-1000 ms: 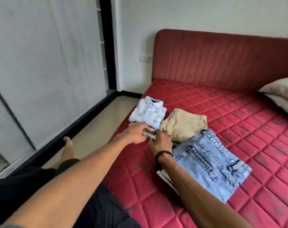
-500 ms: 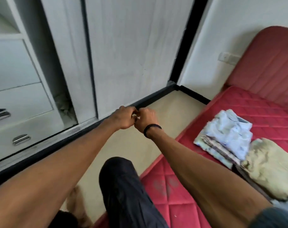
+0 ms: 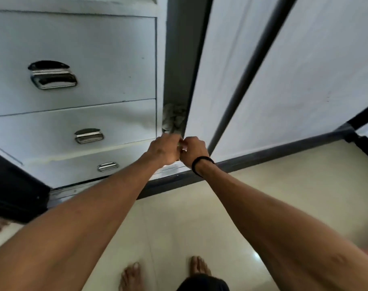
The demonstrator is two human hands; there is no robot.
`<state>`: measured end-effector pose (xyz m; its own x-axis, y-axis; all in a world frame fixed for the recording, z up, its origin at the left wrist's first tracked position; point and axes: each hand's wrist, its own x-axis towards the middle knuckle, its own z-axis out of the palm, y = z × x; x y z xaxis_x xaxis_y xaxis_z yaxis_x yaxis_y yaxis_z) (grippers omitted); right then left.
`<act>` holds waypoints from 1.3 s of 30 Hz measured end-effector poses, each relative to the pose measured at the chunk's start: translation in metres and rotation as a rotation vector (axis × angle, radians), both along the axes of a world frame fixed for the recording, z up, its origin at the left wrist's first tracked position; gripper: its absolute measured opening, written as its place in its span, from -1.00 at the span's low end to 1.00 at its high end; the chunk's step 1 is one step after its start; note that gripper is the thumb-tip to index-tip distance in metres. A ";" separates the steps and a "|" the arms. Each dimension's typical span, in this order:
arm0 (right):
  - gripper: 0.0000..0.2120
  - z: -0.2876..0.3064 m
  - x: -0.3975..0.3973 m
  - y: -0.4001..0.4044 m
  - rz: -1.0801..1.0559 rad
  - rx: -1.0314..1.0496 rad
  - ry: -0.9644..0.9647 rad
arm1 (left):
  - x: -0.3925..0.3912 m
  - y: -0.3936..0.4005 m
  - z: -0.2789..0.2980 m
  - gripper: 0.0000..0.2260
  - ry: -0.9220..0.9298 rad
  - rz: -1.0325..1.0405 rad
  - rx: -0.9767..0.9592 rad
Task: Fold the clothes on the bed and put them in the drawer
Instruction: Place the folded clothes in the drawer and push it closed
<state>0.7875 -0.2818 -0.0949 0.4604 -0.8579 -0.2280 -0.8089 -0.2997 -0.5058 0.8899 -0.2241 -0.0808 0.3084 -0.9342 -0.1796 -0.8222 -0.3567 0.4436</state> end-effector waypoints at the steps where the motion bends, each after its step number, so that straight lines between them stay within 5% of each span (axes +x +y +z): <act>1: -0.83 0.010 0.012 0.004 -0.009 0.044 -0.030 | 0.010 0.005 0.010 -0.76 0.001 0.034 -0.018; 7: -0.89 0.103 0.094 0.050 -0.259 0.600 -0.415 | 0.075 0.064 0.115 -0.74 -0.076 0.291 -0.109; 11: -0.68 0.162 0.145 0.084 -0.398 0.998 -0.762 | 0.116 0.095 0.177 -0.74 -0.197 0.410 -0.194; 15: -0.61 0.195 0.195 0.104 -0.553 1.203 -0.904 | 0.159 0.115 0.218 -0.74 -0.308 0.397 -0.256; 30: -0.94 0.188 0.269 0.118 -0.944 1.220 -0.865 | 0.243 0.162 0.237 -0.37 -0.593 0.012 -0.232; 39: -0.84 0.202 0.271 0.121 -0.940 1.299 -1.042 | 0.240 0.167 0.234 -0.26 -0.637 0.008 -0.177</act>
<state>1.0584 -0.1605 0.1067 0.3745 -0.4294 -0.8218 0.2675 0.8986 -0.3477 1.1299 -0.0568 0.1530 0.3103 -0.9302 0.1961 -0.9409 -0.3300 -0.0763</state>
